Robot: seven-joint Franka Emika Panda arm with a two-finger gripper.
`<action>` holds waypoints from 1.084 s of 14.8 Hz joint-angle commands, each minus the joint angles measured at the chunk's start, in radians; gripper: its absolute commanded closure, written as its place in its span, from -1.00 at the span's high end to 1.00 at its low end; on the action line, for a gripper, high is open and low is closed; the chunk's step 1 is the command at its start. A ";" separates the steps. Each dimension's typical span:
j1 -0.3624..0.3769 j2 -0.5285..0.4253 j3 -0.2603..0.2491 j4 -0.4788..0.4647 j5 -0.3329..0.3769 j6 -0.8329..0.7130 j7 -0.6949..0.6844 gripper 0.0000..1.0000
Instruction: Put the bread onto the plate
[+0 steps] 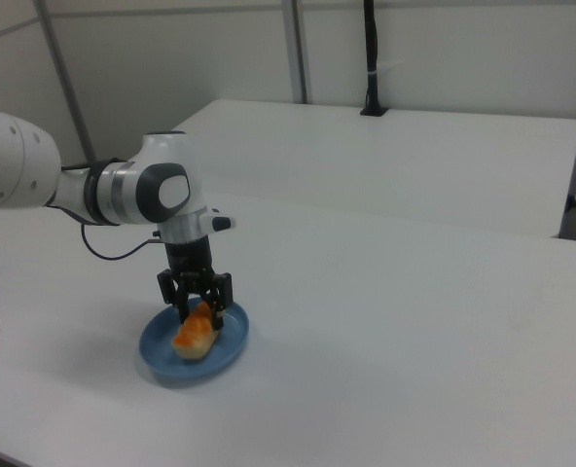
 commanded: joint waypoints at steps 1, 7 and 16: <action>0.011 -0.082 -0.008 -0.034 -0.009 -0.005 0.016 1.00; 0.057 -0.151 -0.008 0.155 0.016 -0.214 0.019 1.00; 0.051 -0.268 -0.039 0.284 0.091 -0.344 0.030 1.00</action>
